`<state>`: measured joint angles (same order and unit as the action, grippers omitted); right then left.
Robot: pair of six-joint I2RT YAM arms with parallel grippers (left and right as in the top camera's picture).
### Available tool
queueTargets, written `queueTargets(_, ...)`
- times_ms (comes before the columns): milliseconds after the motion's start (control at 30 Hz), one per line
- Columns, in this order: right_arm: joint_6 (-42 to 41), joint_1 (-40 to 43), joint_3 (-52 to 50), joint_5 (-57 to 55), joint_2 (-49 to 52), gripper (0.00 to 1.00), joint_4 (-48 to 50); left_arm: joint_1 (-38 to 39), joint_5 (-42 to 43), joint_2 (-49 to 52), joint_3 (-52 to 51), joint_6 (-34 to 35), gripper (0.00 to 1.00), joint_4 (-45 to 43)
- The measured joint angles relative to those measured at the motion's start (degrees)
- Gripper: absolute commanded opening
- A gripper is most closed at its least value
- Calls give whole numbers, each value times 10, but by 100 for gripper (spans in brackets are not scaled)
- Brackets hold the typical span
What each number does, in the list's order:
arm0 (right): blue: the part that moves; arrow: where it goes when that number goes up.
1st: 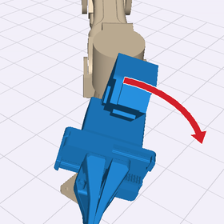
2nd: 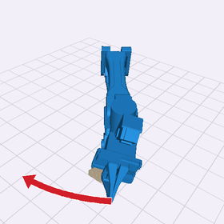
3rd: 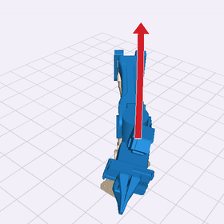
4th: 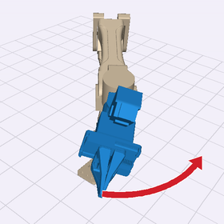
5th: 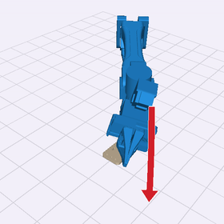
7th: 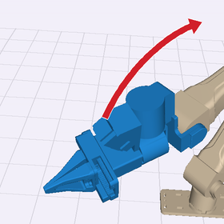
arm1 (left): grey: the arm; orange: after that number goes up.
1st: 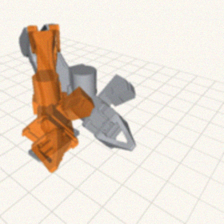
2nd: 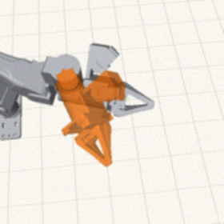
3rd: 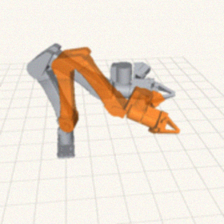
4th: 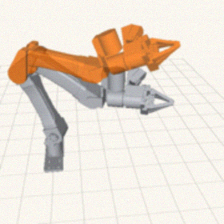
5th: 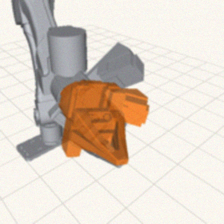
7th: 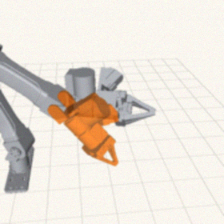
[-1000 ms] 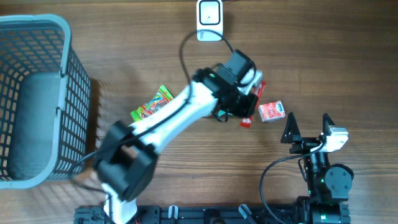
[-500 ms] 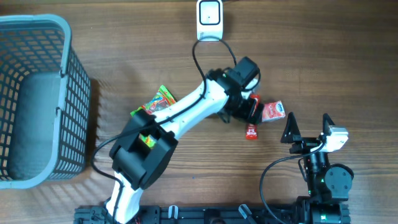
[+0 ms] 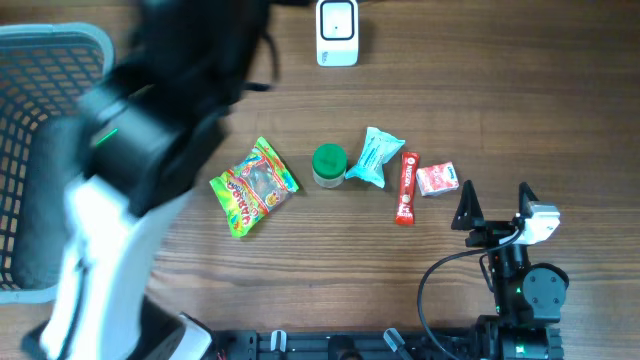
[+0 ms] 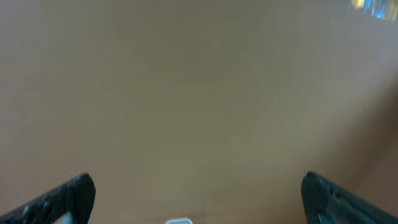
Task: Scan the item barcode
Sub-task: 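Pass the Nescafe stick by the scanner and lay it beside the tissues, then retract the left arm and move the right gripper toward the tissue pack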
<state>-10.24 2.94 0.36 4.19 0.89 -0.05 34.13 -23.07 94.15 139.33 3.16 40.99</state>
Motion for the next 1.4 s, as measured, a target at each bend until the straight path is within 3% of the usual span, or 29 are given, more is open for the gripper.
queueTargets(100, 0, 0, 0, 0, 0, 100, 0, 0, -78, -70, 43, -66, 100, -59)
queueTargets(267, 0, 0, 0, 0, 0, 100, 0, -1, -150, -130, 33, -130, 100, -33)
queueTargets(500, -9, 0, 0, 1, 0, 100, 0, -31, -171, -205, -240, -147, 100, -110)
queueTargets(600, -113, 0, 0, 6, 0, 99, 0, -98, -177, -265, -349, -114, 100, -150)
queueTargets(767, -418, 0, 0, 67, 20, 100, 8, -187, -121, -351, -438, -54, 100, -155)
queueTargets(867, -532, 0, 0, 191, 43, 100, 15, -249, -64, -413, -486, -16, 100, -153)
queueTargets(933, -556, 0, 0, 254, 60, 100, 16, -303, 10, -480, -527, 9, 100, -159)
queueTargets(1167, -546, 0, 2, 416, 130, 99, -10, -403, 124, -590, -567, 64, 100, -172)
queueTargets(1333, -433, 0, 93, 412, 259, 100, -214, -406, 153, -614, -575, 71, 100, -166)
queueTargets(1400, -349, 0, 202, 372, 333, 99, -331, -400, 157, -641, -575, 70, 100, -166)
